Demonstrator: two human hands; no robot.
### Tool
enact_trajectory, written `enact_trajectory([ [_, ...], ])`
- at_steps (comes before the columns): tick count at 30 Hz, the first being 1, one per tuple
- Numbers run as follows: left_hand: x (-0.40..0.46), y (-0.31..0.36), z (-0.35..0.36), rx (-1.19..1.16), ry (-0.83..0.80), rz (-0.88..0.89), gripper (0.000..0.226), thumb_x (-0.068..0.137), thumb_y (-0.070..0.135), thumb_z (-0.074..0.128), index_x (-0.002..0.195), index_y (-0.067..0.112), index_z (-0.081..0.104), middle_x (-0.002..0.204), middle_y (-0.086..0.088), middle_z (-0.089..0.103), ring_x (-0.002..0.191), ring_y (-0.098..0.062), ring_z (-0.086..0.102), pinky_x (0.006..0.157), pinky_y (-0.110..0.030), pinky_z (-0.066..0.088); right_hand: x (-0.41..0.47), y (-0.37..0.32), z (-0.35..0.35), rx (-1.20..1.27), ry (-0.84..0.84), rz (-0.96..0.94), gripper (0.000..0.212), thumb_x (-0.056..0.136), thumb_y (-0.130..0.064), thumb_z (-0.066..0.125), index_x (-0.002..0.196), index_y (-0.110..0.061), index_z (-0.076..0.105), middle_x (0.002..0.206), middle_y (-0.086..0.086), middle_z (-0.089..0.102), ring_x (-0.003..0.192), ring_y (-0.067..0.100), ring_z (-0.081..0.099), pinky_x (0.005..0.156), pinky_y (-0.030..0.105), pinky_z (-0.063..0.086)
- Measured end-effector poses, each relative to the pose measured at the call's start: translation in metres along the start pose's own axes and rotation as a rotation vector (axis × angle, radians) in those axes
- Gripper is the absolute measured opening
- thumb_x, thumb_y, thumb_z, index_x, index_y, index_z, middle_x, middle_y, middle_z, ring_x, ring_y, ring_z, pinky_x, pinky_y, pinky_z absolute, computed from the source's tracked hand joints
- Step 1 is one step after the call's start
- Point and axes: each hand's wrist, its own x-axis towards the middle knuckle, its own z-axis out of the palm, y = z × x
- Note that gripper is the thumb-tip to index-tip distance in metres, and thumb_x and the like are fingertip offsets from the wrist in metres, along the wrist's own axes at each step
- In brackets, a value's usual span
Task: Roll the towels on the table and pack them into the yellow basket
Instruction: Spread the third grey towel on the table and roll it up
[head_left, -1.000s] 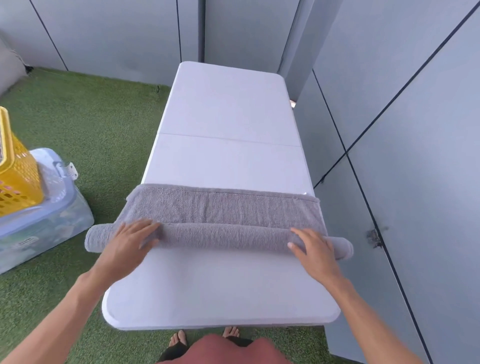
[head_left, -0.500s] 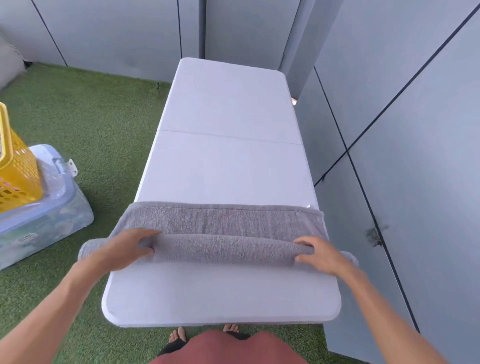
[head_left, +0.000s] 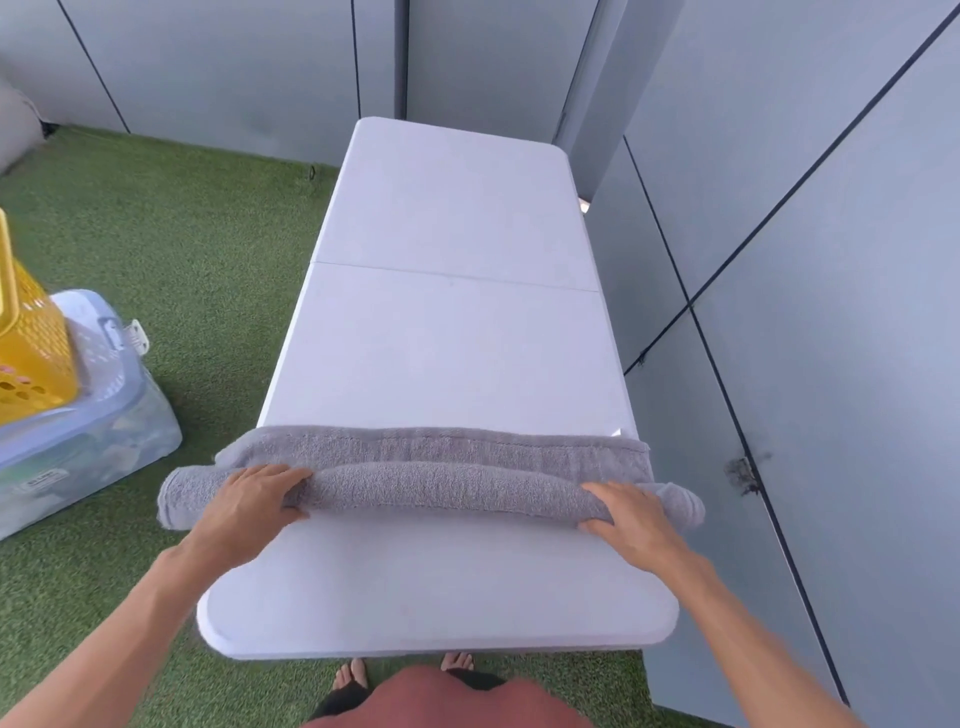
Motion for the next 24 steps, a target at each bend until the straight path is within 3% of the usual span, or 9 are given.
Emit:
enact_trajectory([
  [3, 0.001, -0.007, -0.015, -0.112, -0.244, -0.059, 0.056, 0.086, 0.033, 0.069, 0.137, 0.024, 0.049, 0.136, 0.004, 0.053, 0.127, -0.019, 0.047, 0.104, -0.03, 0.033, -0.001, 0.012, -0.009, 0.189, -0.132, -0.034, 0.045, 0.083, -0.046, 0.067, 0.125, -0.039, 0.053, 0.122, -0.018, 0.056, 0.118, 0.01, 0.052, 0.1, 0.037, 0.041],
  [7, 0.004, -0.009, -0.016, -0.304, 0.027, -0.04, 0.042, 0.09, 0.025, 0.064, 0.131, 0.028, 0.057, 0.136, -0.002, 0.056, 0.131, -0.022, 0.045, 0.107, -0.035, 0.032, -0.005, 0.003, -0.001, 0.22, 0.311, -0.004, 0.049, 0.09, -0.048, 0.058, 0.136, -0.034, 0.047, 0.137, -0.014, 0.048, 0.132, 0.012, 0.04, 0.11, 0.039, 0.03],
  [10, -0.001, -0.013, -0.007, -0.134, 0.074, 0.06, 0.06, 0.085, 0.04, 0.068, 0.14, 0.032, 0.047, 0.144, 0.005, 0.045, 0.14, -0.02, 0.035, 0.115, -0.042, 0.024, -0.012, -0.005, 0.006, 0.036, 0.233, 0.042, 0.066, 0.089, -0.053, 0.056, 0.147, -0.035, 0.029, 0.149, -0.014, 0.03, 0.144, 0.012, 0.018, 0.118, 0.045, 0.005],
  [12, -0.002, -0.012, 0.002, -0.037, 0.083, 0.108, 0.071, 0.077, 0.036, 0.077, 0.14, 0.026, 0.048, 0.137, 0.004, 0.053, 0.132, -0.026, 0.045, 0.112, -0.041, 0.028, -0.011, -0.008, 0.01, -0.052, 0.187, 0.057, 0.071, 0.089, -0.045, 0.06, 0.149, -0.034, 0.025, 0.15, -0.01, 0.03, 0.144, 0.015, 0.018, 0.118, 0.05, 0.001],
  [15, -0.001, -0.003, 0.006, -0.035, 0.143, 0.057, 0.064, 0.069, 0.021, 0.085, 0.128, 0.019, 0.06, 0.113, -0.003, 0.067, 0.11, -0.032, 0.059, 0.098, -0.043, 0.041, -0.006, -0.011, 0.007, -0.024, 0.213, 0.07, 0.057, 0.089, -0.034, 0.064, 0.141, -0.03, 0.039, 0.137, -0.009, 0.047, 0.136, 0.015, 0.034, 0.117, 0.05, 0.013],
  [18, -0.004, -0.009, -0.003, -0.135, -0.09, -0.026, 0.056, 0.076, 0.029, 0.079, 0.128, 0.025, 0.059, 0.112, 0.003, 0.067, 0.107, -0.022, 0.06, 0.093, -0.034, 0.043, -0.004, 0.0, -0.01, 0.03, 0.018, 0.023, 0.046, 0.086, -0.04, 0.065, 0.129, -0.031, 0.05, 0.125, -0.01, 0.057, 0.122, 0.017, 0.048, 0.103, 0.04, 0.034],
  [20, -0.007, -0.018, -0.009, -0.25, -0.237, -0.068, 0.051, 0.077, 0.033, 0.078, 0.123, 0.036, 0.057, 0.117, 0.007, 0.063, 0.111, -0.016, 0.057, 0.097, -0.031, 0.041, -0.005, 0.007, -0.017, 0.103, -0.037, 0.026, 0.042, 0.085, -0.043, 0.065, 0.125, -0.035, 0.053, 0.122, -0.011, 0.059, 0.116, 0.016, 0.053, 0.097, 0.039, 0.04],
  [22, -0.011, -0.019, -0.01, -0.316, -0.146, -0.049, 0.045, 0.082, 0.035, 0.073, 0.117, 0.048, 0.05, 0.12, 0.01, 0.059, 0.111, -0.014, 0.055, 0.099, -0.033, 0.039, -0.005, 0.013, -0.013, 0.142, 0.148, 0.022, 0.042, 0.088, -0.046, 0.06, 0.128, -0.035, 0.052, 0.127, -0.011, 0.056, 0.12, 0.015, 0.052, 0.101, 0.04, 0.038],
  [24, -0.016, -0.017, -0.006, -0.304, 0.049, -0.042, 0.042, 0.086, 0.036, 0.068, 0.125, 0.038, 0.055, 0.126, 0.008, 0.057, 0.114, -0.016, 0.053, 0.11, -0.043, 0.033, -0.006, 0.016, -0.006, 0.15, 0.277, 0.016, 0.048, 0.09, -0.053, 0.054, 0.134, -0.035, 0.047, 0.135, -0.013, 0.05, 0.127, 0.013, 0.045, 0.108, 0.039, 0.031],
])
